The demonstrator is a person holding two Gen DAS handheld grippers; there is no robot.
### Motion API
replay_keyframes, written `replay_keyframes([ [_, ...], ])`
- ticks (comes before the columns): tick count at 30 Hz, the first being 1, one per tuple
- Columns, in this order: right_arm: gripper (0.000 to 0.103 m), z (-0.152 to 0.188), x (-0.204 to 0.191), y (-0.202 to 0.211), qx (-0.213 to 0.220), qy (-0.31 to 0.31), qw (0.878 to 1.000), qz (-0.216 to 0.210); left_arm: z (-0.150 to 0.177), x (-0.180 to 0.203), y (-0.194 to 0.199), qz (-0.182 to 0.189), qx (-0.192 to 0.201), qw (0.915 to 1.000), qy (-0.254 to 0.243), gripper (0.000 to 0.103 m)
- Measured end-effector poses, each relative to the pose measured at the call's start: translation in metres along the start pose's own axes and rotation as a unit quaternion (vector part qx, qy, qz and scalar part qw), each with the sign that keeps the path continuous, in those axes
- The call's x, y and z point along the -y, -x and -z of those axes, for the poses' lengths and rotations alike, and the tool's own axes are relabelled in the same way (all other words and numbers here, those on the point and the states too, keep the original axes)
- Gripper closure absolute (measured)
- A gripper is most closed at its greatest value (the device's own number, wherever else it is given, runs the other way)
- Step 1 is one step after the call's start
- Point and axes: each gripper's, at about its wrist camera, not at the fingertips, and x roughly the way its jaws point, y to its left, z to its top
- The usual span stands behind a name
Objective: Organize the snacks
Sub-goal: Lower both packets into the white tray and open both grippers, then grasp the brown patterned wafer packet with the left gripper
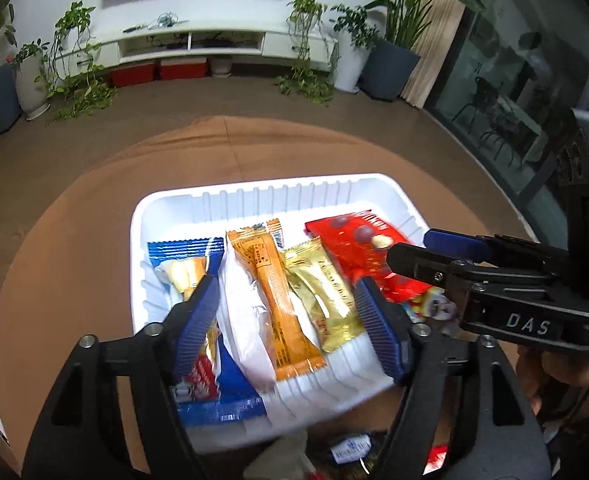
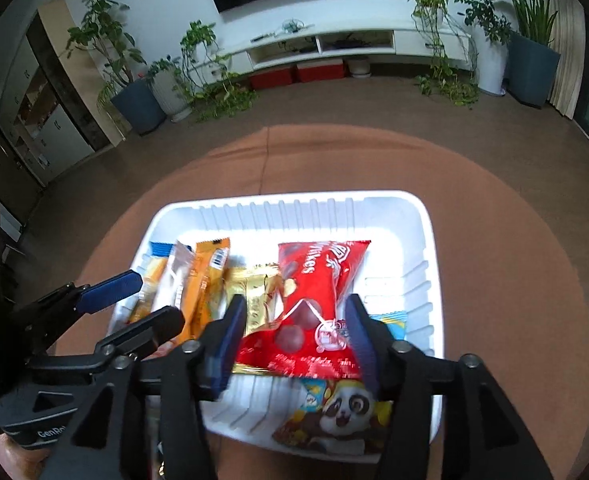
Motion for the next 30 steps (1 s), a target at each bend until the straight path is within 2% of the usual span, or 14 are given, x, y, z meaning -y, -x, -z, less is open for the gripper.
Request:
replay_keyframes([
  [2, 0.029, 0.003, -0.001, 0.017, 0.016, -0.004, 1.0, -0.012, 0.005, 0.0, 0.019, 0.002, 0.01, 0.9999, 0.0, 0.023],
  [4, 0.018, 0.008, -0.001, 0.037, 0.035, -0.01, 0.999, -0.031, 0.009, -0.001, 0.038, 0.011, 0.019, 0.9998, 0.002, 0.009],
  [6, 0.006, 0.017, 0.0, 0.059, 0.054, -0.017, 0.997, -0.053, 0.016, -0.005, 0.063, 0.011, 0.029, 0.9995, 0.003, 0.0],
  [7, 0.005, 0.023, 0.001, 0.068, 0.062, -0.02, 0.996, -0.064, 0.021, -0.008, 0.074, 0.011, 0.035, 0.9993, 0.003, 0.0],
  [11, 0.003, 0.055, 0.006, 0.102, 0.072, -0.037, 0.991, -0.109, 0.053, -0.017, 0.119, 0.018, 0.045, 0.9988, 0.001, 0.0],
  [16, 0.003, 0.107, 0.005, 0.135, 0.082, -0.044, 0.988, -0.121, 0.106, -0.028, 0.155, 0.0, 0.044, 0.999, -0.008, 0.0],
  [18, 0.003, 0.127, 0.008, 0.143, 0.085, -0.046, 0.989, -0.115, 0.13, -0.035, 0.157, -0.017, 0.024, 0.9996, 0.006, 0.0],
  [21, 0.004, 0.158, 0.008, 0.153, 0.093, -0.057, 0.989, -0.104, 0.162, -0.049, 0.15, -0.035, -0.009, 0.9966, 0.074, 0.0],
  [22, 0.004, 0.169, 0.007, 0.155, 0.091, -0.058, 0.989, -0.103, 0.166, -0.05, 0.147, -0.034, -0.013, 0.9958, 0.084, 0.0],
  [24, 0.004, 0.185, 0.003, 0.158, 0.088, -0.057, 0.99, -0.1, 0.178, -0.052, 0.138, -0.057, -0.029, 0.9929, 0.1, 0.0],
  [28, 0.004, 0.203, -0.002, 0.16, 0.078, -0.053, 0.991, -0.093, 0.176, -0.054, 0.128, -0.076, -0.023, 0.9901, 0.116, 0.0],
  [30, 0.006, 0.205, -0.001, 0.16, 0.074, -0.056, 0.991, -0.094, 0.169, -0.062, 0.124, -0.079, -0.014, 0.9869, 0.14, 0.0],
])
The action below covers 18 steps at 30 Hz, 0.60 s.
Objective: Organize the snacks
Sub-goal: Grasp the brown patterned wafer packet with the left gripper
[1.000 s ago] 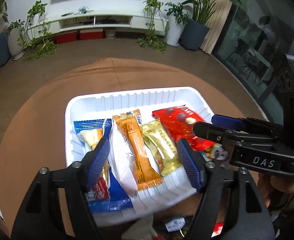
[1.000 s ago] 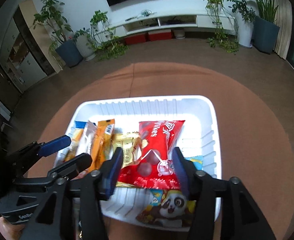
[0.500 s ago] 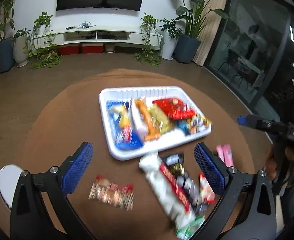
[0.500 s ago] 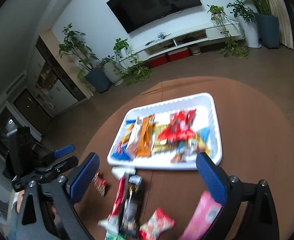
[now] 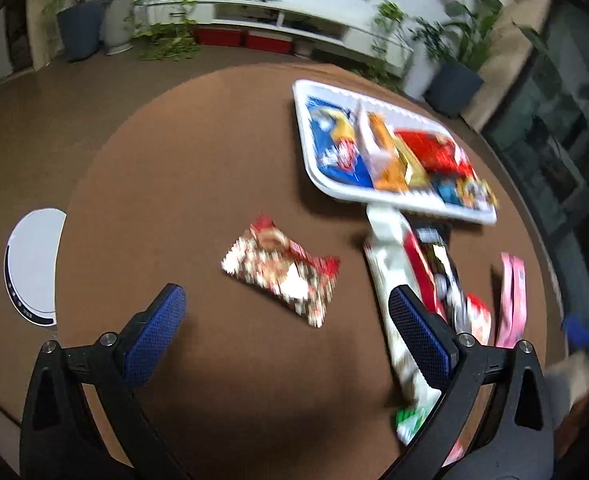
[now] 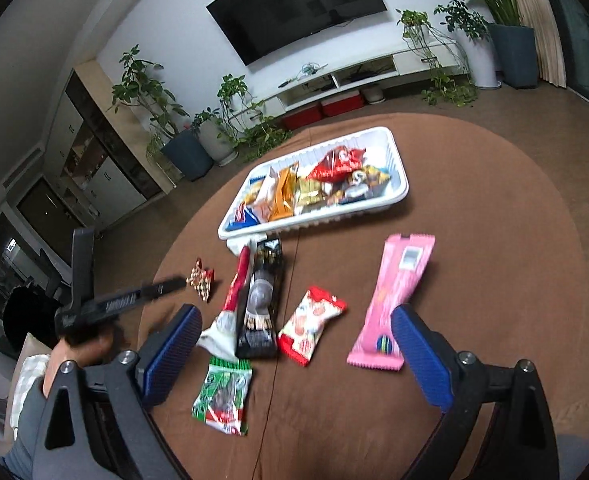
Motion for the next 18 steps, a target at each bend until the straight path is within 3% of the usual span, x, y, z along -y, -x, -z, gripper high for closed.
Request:
replay_keyframes([
  [5, 0.006, 0.005, -0.001, 0.003, -0.002, -0.002, 1.0, 0.0, -0.028, -0.007, -0.025, -0.023, -0.018, 0.999, 0.035, 0.001],
  [8, 0.006, 0.008, -0.003, 0.002, -0.004, 0.003, 1.0, -0.002, -0.031, -0.007, -0.05, -0.04, -0.048, 0.9976, 0.028, 0.002],
  [11, 0.007, 0.009, -0.006, 0.0, -0.005, 0.011, 1.0, 0.002, -0.029, -0.001, -0.059, -0.063, -0.049, 0.9968, 0.008, 0.004],
  [14, 0.007, 0.01, -0.006, -0.001, -0.007, 0.012, 1.0, 0.001, -0.029, 0.003, -0.06, -0.059, -0.052, 0.9969, -0.009, 0.017],
  [16, 0.007, 0.009, -0.005, -0.001, -0.006, 0.01, 1.0, 0.001, -0.028, 0.003, -0.057, -0.063, -0.05, 0.9966, -0.019, 0.035],
  [18, 0.007, 0.01, -0.006, -0.003, -0.007, 0.01, 1.0, 0.003, -0.026, 0.002, -0.054, -0.063, -0.049, 0.9965, -0.026, 0.044],
])
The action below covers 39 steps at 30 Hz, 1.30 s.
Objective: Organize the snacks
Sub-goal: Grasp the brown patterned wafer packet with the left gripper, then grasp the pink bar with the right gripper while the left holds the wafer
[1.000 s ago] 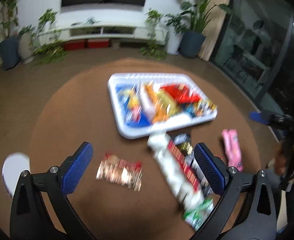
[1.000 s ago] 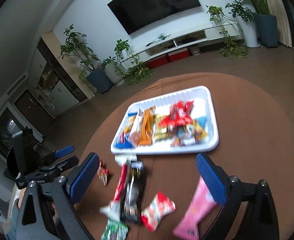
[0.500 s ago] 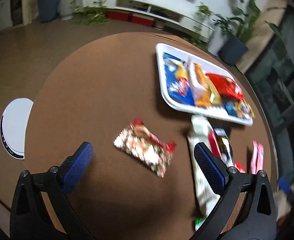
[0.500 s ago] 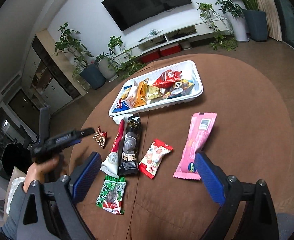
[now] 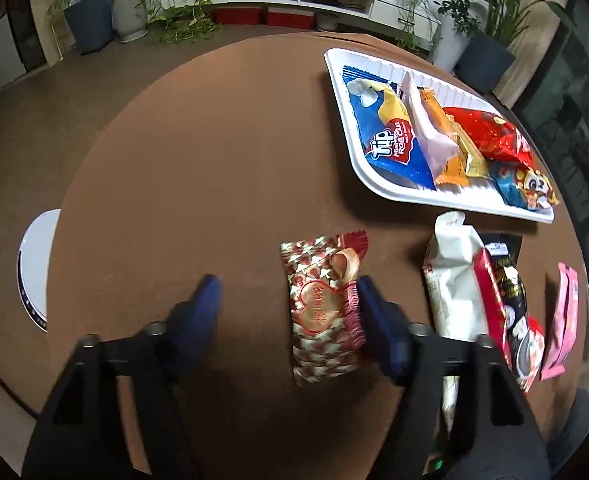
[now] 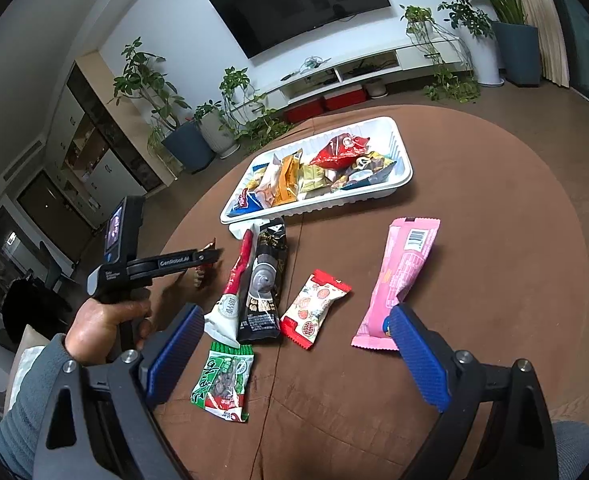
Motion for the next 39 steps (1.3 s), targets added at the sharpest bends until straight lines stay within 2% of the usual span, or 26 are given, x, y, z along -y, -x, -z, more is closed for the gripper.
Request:
replay_keyframes([
  [5, 0.007, 0.002, 0.001, -0.003, -0.003, 0.004, 1.0, 0.013, 0.009, 0.006, 0.006, -0.002, 0.001, 0.9997, -0.025, 0.049],
  [10, 0.007, 0.001, 0.008, -0.002, -0.002, -0.004, 1.0, 0.029, 0.013, 0.011, 0.008, 0.0, 0.005, 0.9988, -0.048, 0.06],
  [13, 0.01, 0.001, 0.015, -0.004, -0.006, -0.011, 0.999, 0.041, 0.015, 0.015, 0.009, 0.006, 0.008, 0.998, -0.062, 0.077],
  [19, 0.017, 0.003, 0.022, -0.012, -0.02, -0.021, 0.998, 0.05, 0.023, 0.019, 0.012, 0.024, 0.014, 0.9964, -0.08, 0.082],
  [25, 0.02, 0.004, 0.027, -0.02, -0.024, -0.021, 0.997, 0.065, 0.036, 0.017, 0.02, 0.05, 0.015, 0.9958, -0.075, 0.082],
  [30, 0.028, -0.003, 0.03, -0.029, -0.029, -0.005, 0.996, 0.084, 0.056, 0.017, 0.031, 0.087, 0.015, 0.9941, -0.062, 0.082],
  [37, 0.037, -0.017, 0.035, -0.065, -0.075, 0.005, 0.992, 0.106, 0.078, 0.019, 0.054, 0.118, 0.024, 0.9912, -0.055, 0.083],
  [39, 0.043, -0.019, 0.036, -0.075, -0.083, 0.007, 0.99, 0.111, 0.082, 0.02, 0.06, 0.127, 0.025, 0.9902, -0.053, 0.083],
])
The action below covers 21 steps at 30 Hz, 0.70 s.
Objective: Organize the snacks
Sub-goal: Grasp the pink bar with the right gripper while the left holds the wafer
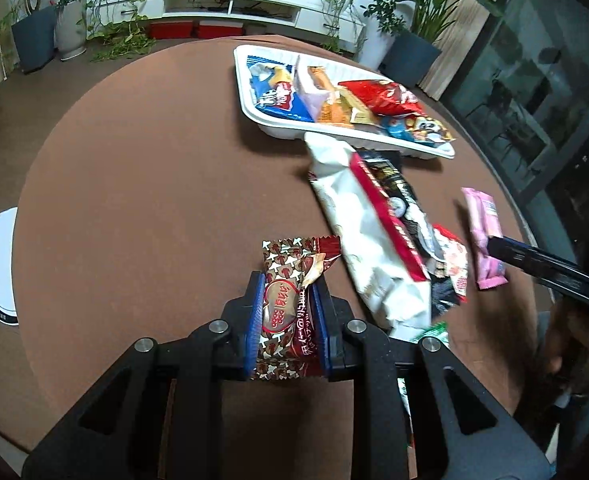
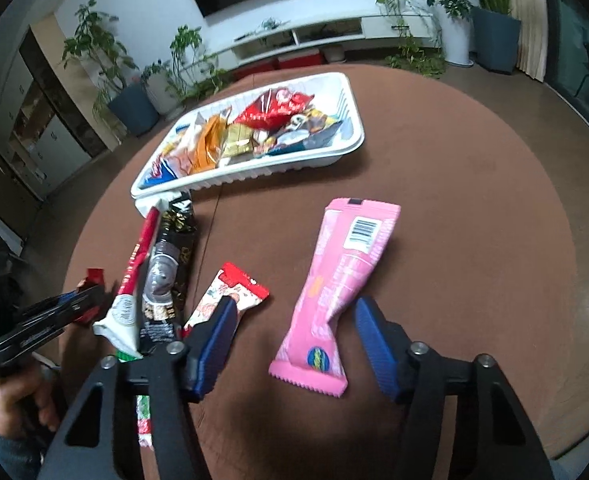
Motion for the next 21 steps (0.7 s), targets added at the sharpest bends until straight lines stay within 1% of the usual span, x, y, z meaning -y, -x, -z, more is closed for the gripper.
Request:
replay_keyframes([
  [1, 0.045, -0.001, 0.0, -0.005, -0.005, -0.001, 1.0, 0.0, 0.001, 0.001, 0.002, 0.003, 0.001, 1.0, 0.001, 0.083],
  [3, 0.055, -0.002, -0.001, -0.011, -0.009, 0.0, 1.0, 0.007, 0.003, 0.001, 0.004, 0.006, 0.001, 1.0, 0.002, 0.083],
  [4, 0.056, -0.002, 0.0, -0.015, -0.013, -0.001, 1.0, 0.012, 0.004, 0.001, 0.004, 0.007, 0.001, 1.0, 0.003, 0.083],
  [7, 0.069, -0.001, 0.0, -0.016, -0.005, 0.012, 1.0, 0.028, 0.005, -0.001, 0.005, 0.01, 0.0, 0.9999, 0.007, 0.083],
  [9, 0.073, -0.001, 0.002, -0.016, -0.006, 0.013, 1.0, 0.028, 0.006, -0.002, 0.006, 0.012, 0.0, 0.9999, 0.008, 0.083],
  [13, 0.076, 0.0, 0.003, -0.015, -0.005, 0.016, 1.0, 0.026, 0.006, -0.002, 0.005, 0.017, 0.001, 0.9998, 0.008, 0.083],
  [14, 0.08, 0.001, 0.004, -0.015, -0.004, 0.015, 1.0, 0.025, 0.007, -0.002, 0.005, 0.018, 0.001, 0.9998, 0.008, 0.083],
  [18, 0.085, 0.003, 0.008, -0.011, -0.001, 0.008, 1.0, 0.019, 0.006, -0.004, 0.004, 0.023, 0.002, 0.9996, 0.014, 0.083],
  [21, 0.087, 0.006, 0.012, -0.004, 0.006, -0.002, 1.0, 0.012, 0.006, -0.006, 0.006, 0.027, 0.004, 0.9995, 0.016, 0.083],
])
